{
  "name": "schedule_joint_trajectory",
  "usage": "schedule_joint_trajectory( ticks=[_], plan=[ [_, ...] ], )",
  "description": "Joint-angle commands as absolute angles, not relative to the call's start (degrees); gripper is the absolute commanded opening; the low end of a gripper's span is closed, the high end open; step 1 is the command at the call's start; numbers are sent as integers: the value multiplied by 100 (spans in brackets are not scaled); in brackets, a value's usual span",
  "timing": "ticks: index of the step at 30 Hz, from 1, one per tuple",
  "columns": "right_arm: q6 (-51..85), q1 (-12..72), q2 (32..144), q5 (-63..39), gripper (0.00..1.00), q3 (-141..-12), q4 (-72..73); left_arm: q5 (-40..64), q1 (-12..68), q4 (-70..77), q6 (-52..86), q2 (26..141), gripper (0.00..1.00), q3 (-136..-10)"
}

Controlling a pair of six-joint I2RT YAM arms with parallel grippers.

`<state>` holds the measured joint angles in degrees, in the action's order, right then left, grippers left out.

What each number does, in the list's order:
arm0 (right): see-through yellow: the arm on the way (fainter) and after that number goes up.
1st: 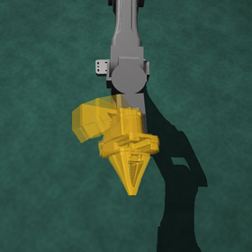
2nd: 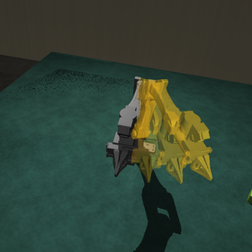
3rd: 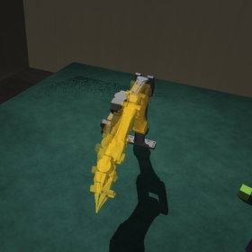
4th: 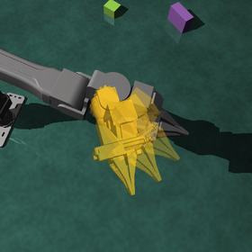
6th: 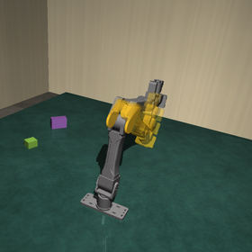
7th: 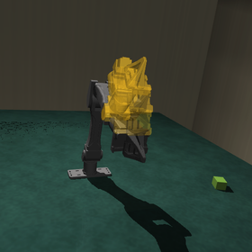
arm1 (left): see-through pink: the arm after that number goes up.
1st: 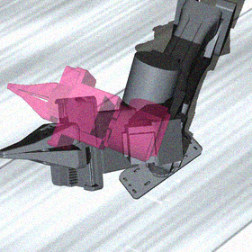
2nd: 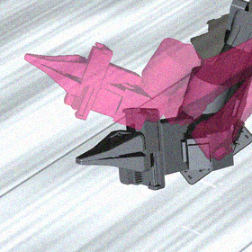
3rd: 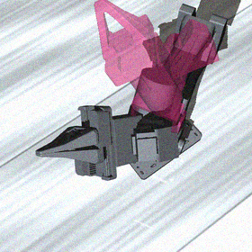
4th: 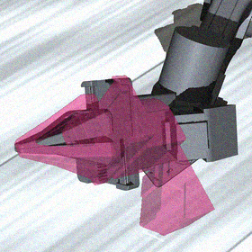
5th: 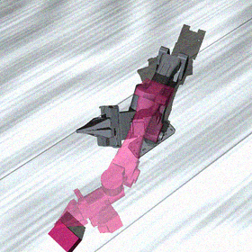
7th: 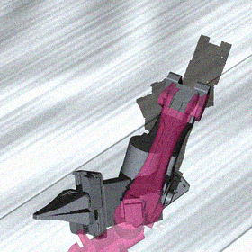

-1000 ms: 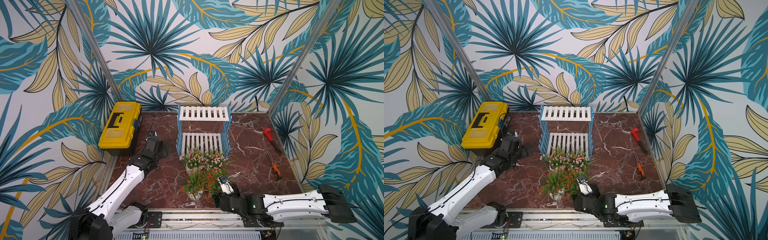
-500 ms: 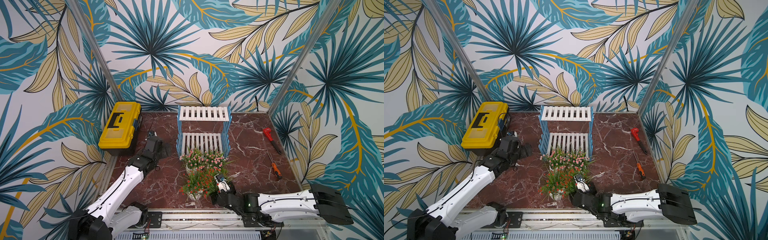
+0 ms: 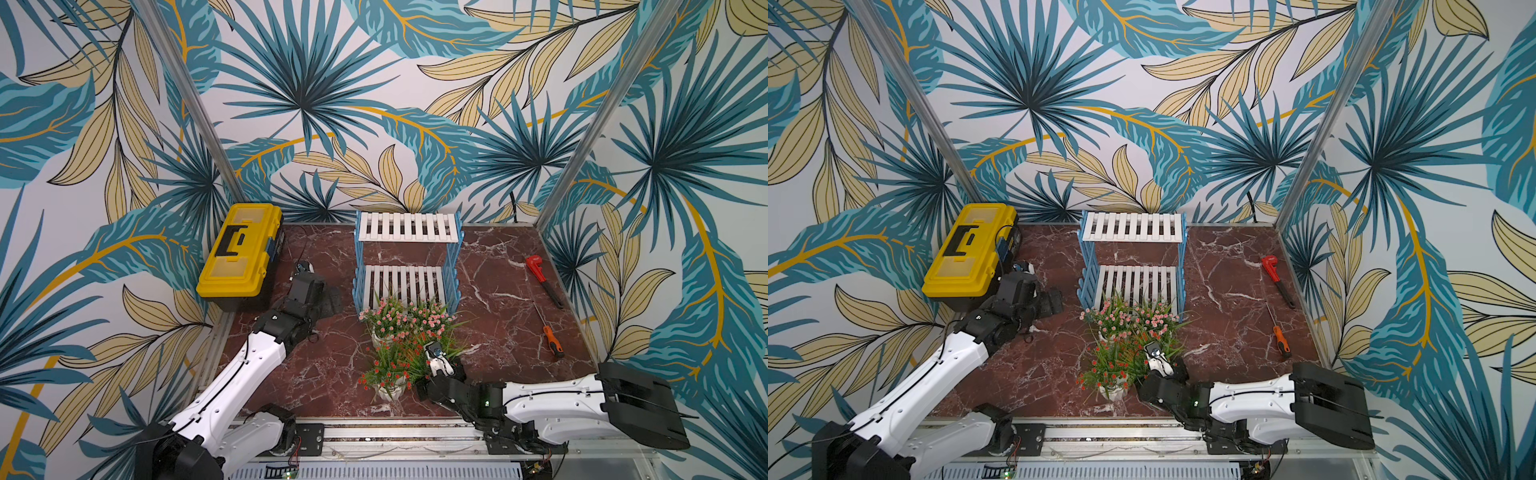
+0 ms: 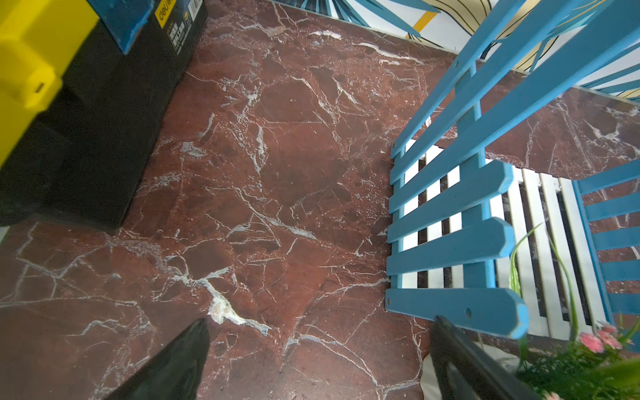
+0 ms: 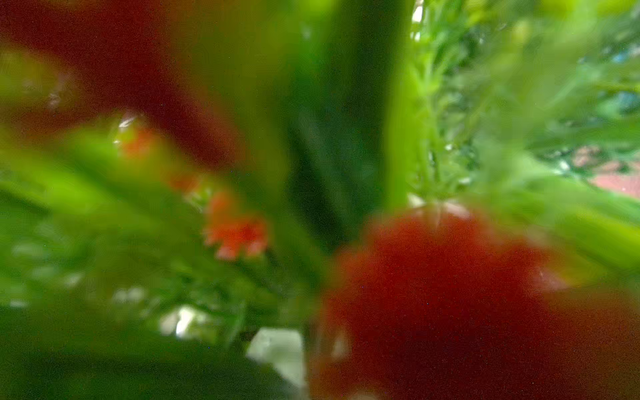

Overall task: Place the baby's breath potted plants on the rack by color
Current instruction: Pick up the baby's breath potted plant from the center of the board.

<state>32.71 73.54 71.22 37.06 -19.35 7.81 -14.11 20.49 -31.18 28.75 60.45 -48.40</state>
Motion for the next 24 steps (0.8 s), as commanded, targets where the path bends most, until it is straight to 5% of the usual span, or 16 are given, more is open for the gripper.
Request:
schedule_joint_trajectory(
  ticks=[1, 4, 11, 16, 24],
  plan=[
    [3163, 7311, 7259, 3746, 99, -1978, 816, -1398, 2066, -3225, 2788, 5907, 99, -5019],
    [3181, 7312, 7245, 3771, 95, -1978, 799, -1387, 2070, -3226, 2838, 5924, 99, -4994],
    [3265, 7312, 6869, 3858, 38, -2028, 368, -1373, 2066, -3223, 2821, 5922, 100, -4972],
    [3276, 7311, 6448, 3861, 17, -2300, -304, -1364, 2071, -3226, 2817, 5950, 99, -4965],
    [3244, 7313, 5135, 3701, 13, -3046, -2010, -1275, 2057, -3218, 2856, 6014, 99, -4975]
  ],
)
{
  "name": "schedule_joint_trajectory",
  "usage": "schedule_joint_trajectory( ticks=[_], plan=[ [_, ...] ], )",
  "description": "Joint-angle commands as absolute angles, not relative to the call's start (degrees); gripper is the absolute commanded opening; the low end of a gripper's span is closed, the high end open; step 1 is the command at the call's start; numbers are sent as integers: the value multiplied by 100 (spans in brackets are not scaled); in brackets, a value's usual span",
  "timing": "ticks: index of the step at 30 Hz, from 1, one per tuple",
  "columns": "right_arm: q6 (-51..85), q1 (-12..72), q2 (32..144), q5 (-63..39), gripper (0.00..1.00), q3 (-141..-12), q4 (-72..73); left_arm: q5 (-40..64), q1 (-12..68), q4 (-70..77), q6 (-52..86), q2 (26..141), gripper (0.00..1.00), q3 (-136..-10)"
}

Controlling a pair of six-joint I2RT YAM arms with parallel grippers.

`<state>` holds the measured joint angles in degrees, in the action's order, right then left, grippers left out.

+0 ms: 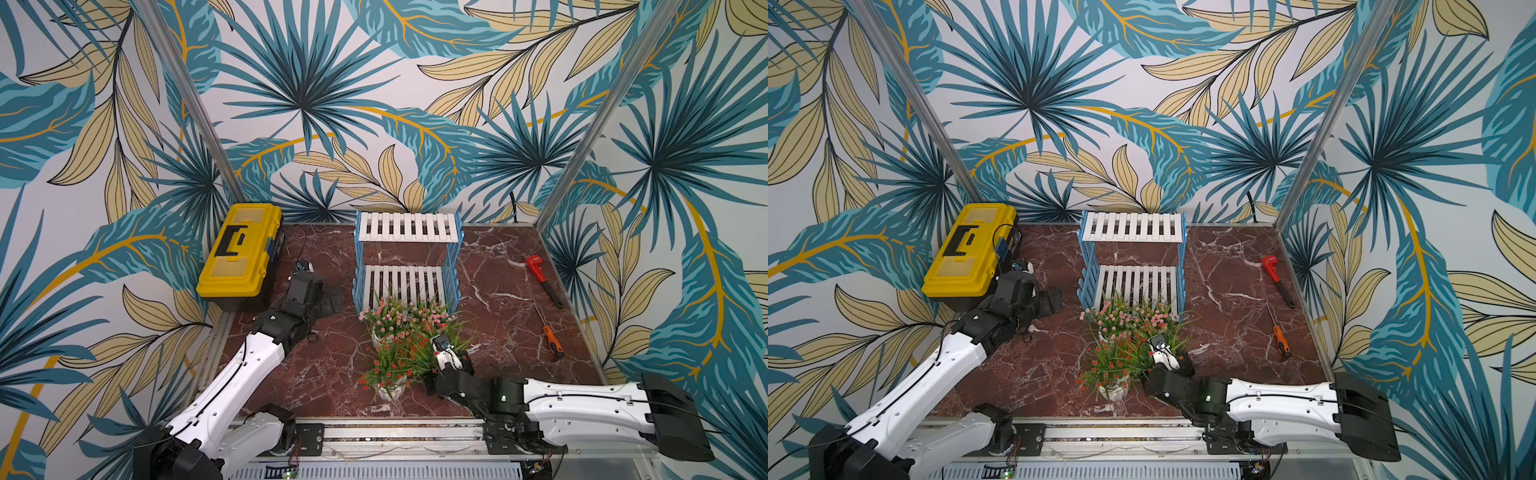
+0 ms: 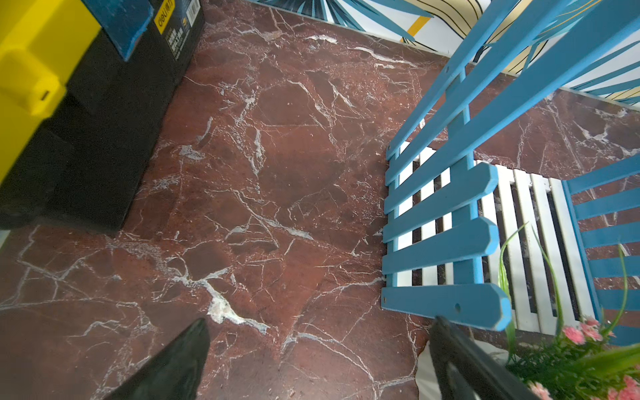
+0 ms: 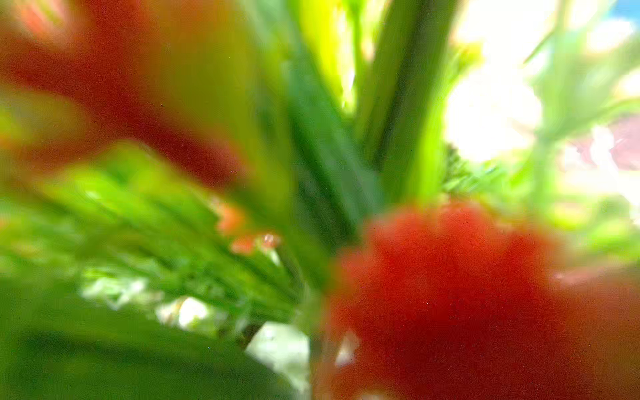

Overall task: Place the baby's breath potted plants on the rack by color
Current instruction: Pick up the baby's breath potted plant from the center of the board, then place the baby's breath potted plant on the rack.

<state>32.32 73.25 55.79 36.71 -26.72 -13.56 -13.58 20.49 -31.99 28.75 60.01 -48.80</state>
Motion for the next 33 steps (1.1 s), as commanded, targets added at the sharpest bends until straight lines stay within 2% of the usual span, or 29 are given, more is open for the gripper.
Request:
schedule_joint_trajectory(
  ticks=[1, 5, 9, 16, 23, 28, 33],
  plan=[
    [3250, 7306, 5019, 3695, 13, -3178, -2188, -1220, 2057, -3214, 2851, 6016, 99, -4985],
    [3155, 7256, 4829, 3818, 12, -4132, -3312, -1091, 2057, -3216, 2893, 6004, 99, -5008],
    [2672, 6873, 5225, 3637, 10, -5319, -3877, -1086, 2057, -3217, 2896, 5975, 99, -4990],
    [1649, 5283, 6539, 1960, 9, -7517, -4260, -1099, 2057, -3212, 2961, 6000, 100, -4880],
    [839, 3980, 8229, 1075, 9, -10022, -4605, -1084, 2061, -3217, 2961, 5756, 99, -4817],
    [515, 3623, 9240, 1062, 9, -11354, -4766, -1042, 2061, -3217, 2990, 5589, 99, -4757],
    [347, 3347, 9884, 1249, 9, -11984, -4685, -985, 2057, -3217, 3092, 5362, 99, -4584]
  ],
)
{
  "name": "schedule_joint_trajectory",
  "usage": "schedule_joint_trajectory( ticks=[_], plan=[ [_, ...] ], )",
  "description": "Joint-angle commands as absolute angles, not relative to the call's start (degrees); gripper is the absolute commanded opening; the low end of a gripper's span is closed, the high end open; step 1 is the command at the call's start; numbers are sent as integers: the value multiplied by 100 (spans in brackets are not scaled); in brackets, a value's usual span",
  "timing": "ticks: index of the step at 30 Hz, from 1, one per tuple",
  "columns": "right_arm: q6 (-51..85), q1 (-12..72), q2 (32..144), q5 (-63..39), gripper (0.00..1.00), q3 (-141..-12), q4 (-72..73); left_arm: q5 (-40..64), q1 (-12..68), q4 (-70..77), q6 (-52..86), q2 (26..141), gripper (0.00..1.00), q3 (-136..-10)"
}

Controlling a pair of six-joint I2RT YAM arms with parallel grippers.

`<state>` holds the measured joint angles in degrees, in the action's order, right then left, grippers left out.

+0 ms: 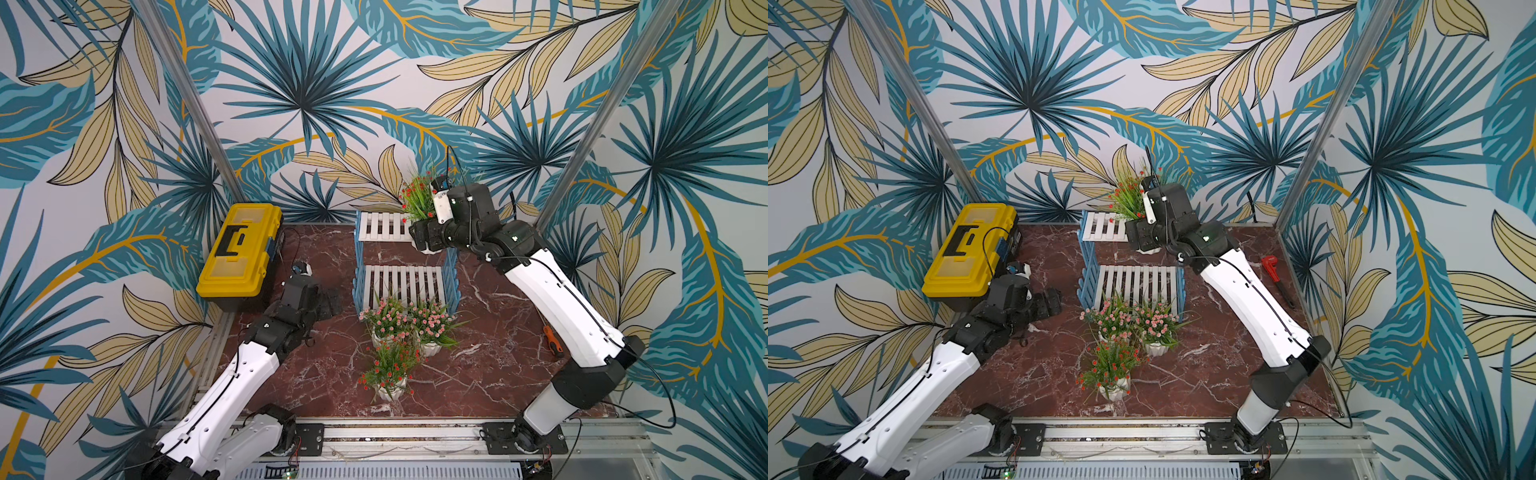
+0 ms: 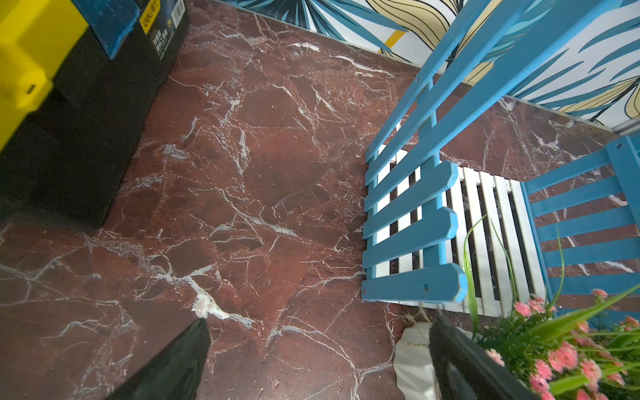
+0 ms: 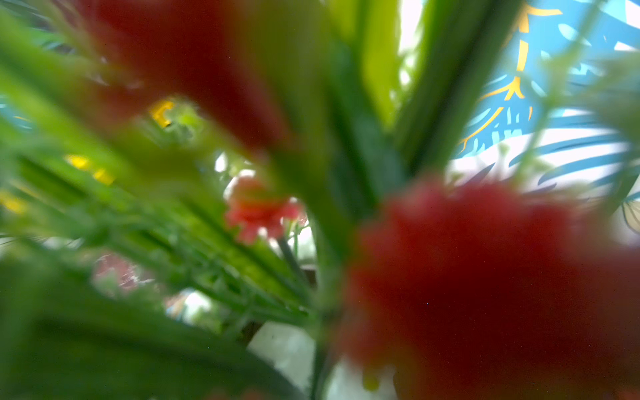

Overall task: Place the baby's breath potted plants on the rack by color
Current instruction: Place the baby's breath potted plant on the rack.

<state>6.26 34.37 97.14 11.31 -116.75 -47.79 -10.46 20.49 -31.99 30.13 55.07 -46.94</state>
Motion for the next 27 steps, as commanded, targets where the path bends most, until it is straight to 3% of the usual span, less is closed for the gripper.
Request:
schedule_joint_trajectory(
  ticks=[1, 27],
  plan=[
    [316, 3296, 9988, 1328, 9, -12070, -4653, -972, 2057, -3221, 3087, 5331, 99, -4560],
    [306, 2601, 11182, 942, 8, -12587, -4105, -1266, 2061, -3215, 2971, 5393, 99, -4553]
  ],
)
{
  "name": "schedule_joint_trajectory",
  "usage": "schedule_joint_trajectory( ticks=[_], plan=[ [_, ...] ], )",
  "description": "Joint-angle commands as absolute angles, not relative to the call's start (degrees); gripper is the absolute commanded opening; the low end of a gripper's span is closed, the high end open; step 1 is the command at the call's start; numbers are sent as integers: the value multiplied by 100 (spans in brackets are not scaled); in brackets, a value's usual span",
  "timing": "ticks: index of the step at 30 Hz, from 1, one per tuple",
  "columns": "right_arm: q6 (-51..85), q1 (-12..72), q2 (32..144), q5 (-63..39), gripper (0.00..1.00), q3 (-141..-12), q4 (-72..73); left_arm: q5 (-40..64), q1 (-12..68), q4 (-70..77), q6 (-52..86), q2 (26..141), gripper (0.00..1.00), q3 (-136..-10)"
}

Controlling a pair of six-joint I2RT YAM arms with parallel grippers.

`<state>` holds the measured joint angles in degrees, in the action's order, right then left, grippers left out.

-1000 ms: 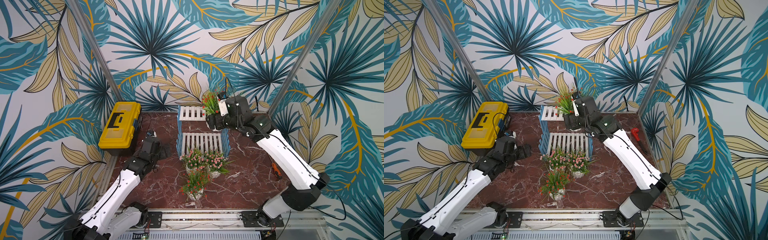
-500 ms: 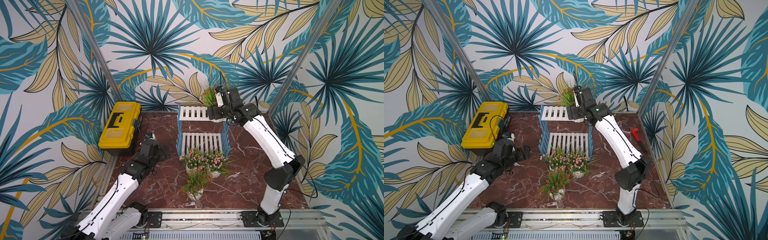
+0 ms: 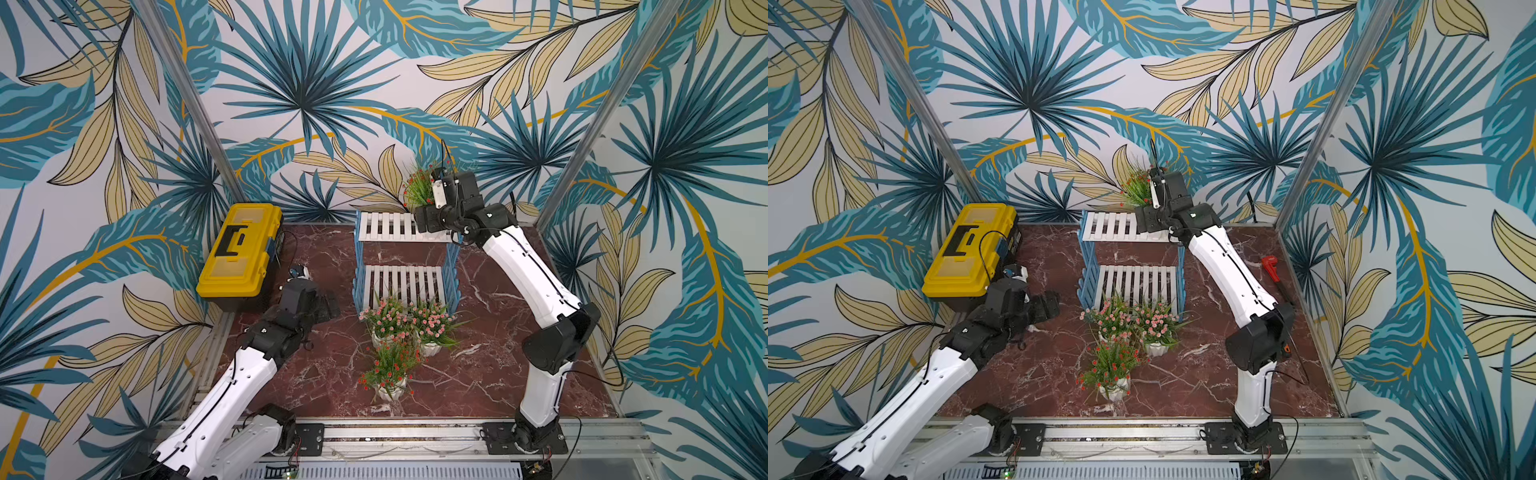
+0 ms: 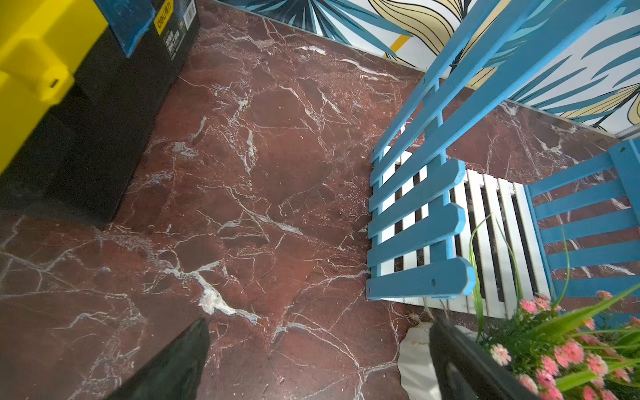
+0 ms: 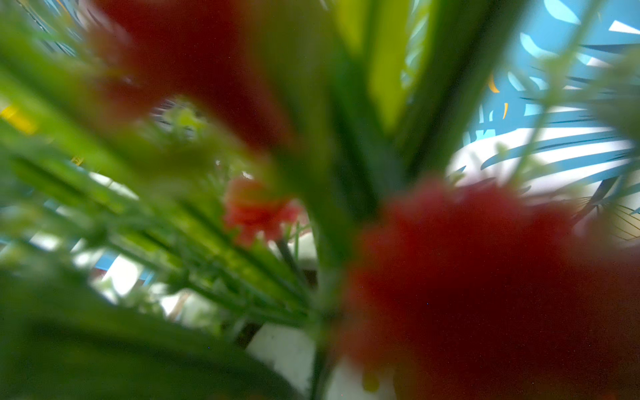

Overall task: Place the baby's breath potted plants on the rack by color
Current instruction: Place the baby's breath potted plant on the rack.

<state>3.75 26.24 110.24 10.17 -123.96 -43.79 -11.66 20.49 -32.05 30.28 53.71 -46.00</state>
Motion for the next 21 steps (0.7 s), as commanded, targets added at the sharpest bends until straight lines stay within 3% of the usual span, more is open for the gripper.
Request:
schedule_joint_trajectory(
  ticks=[1, 21],
  plan=[
    [275, 2602, 11233, 915, 8, -12651, -4130, -1278, 2057, -3217, 2966, 5389, 99, -4550],
    [246, 2602, 11066, 661, 5, -12720, -4534, -1349, 2057, -3217, 3032, 5385, 99, -4518]
  ],
)
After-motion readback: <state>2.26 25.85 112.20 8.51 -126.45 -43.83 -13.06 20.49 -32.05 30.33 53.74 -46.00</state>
